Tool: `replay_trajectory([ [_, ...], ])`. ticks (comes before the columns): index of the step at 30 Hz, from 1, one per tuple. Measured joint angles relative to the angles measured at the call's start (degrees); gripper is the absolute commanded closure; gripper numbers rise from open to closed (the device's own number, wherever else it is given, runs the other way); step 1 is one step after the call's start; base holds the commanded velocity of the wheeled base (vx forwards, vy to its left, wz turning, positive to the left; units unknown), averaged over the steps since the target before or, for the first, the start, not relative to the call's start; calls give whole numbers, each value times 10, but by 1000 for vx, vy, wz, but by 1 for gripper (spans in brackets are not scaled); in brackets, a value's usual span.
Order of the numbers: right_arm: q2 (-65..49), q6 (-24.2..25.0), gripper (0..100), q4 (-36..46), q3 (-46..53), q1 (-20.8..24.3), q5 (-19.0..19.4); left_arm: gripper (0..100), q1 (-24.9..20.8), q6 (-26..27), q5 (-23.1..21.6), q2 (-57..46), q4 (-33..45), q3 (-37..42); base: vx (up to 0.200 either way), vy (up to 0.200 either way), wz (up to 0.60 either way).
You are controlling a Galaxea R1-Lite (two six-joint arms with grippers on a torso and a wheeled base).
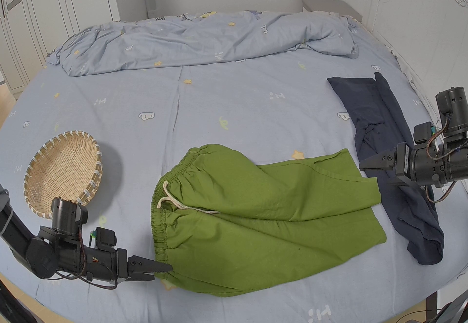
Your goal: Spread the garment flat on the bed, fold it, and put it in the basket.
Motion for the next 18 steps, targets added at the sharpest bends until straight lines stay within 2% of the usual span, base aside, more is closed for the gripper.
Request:
replay_trajectory([
  [7,0,0,0,0,1,0,0,0,5,0,6,48,-50,-7,0,0,0],
  [18,0,0,0,0,1,0,0,0,7,2,9,78,-53,-17,0,0,0],
])
